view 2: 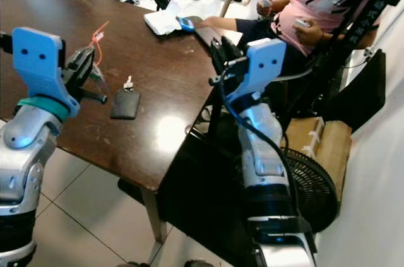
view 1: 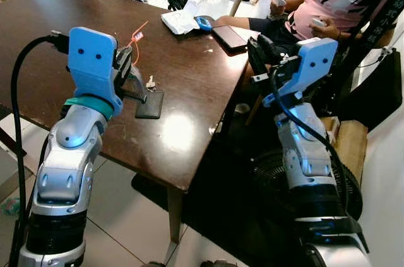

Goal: Hang keys on a hook

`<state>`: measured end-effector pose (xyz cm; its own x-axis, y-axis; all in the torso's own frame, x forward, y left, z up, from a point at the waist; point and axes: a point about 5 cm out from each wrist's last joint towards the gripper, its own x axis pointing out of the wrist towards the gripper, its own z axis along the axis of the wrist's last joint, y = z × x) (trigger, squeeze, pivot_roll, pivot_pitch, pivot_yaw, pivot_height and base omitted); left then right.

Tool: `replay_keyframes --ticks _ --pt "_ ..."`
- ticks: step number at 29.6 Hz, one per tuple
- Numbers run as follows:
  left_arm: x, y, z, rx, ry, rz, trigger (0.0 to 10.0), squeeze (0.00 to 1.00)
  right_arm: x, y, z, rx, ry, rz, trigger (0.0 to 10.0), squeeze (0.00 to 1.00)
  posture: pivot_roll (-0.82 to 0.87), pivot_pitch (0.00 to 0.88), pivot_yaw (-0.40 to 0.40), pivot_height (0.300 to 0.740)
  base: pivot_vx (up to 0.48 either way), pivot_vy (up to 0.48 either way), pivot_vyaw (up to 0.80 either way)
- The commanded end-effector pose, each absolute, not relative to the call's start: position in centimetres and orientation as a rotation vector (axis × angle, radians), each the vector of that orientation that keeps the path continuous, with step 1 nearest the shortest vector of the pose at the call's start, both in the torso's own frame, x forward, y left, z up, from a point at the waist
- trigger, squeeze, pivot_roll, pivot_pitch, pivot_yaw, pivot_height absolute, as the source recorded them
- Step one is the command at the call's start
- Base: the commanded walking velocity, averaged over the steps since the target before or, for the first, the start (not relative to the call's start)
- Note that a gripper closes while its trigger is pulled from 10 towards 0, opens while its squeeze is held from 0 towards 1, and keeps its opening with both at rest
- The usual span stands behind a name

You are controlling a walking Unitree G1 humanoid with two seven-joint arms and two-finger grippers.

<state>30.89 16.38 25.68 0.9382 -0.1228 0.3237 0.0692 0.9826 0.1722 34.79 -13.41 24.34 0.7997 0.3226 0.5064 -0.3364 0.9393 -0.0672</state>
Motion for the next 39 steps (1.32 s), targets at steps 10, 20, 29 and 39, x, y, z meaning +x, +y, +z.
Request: replay_keyframes --ticks 10,20,29,39 --pt "30.97 16.48 25.56 0.160 -0.344 -0.095 10.0 0.00 34.71 -13.10 23.91 0.072 -0.494 0.371 10.0 0.00 0.08 0.000 0.055 0.740 -0.340 0.000 0.00" --pt "30.98 16.50 25.57 0.160 -0.344 -0.095 10.0 0.00 34.70 -12.75 23.93 0.079 -0.481 0.395 10.0 0.00 0.08 0.000 0.056 0.740 -0.363 0.000 0.00" --pt "30.98 16.46 25.52 0.161 -0.340 -0.099 10.0 0.00 34.70 -12.66 24.06 0.035 -0.492 0.396 10.0 0.00 0.08 0.000 0.056 0.740 -0.316 0.000 0.00" --pt "30.88 15.95 25.52 0.177 -0.341 -0.116 10.0 0.00 34.91 -12.88 24.46 0.020 -0.510 0.364 10.0 0.00 0.09 0.000 0.055 0.740 0.000 0.000 0.67"
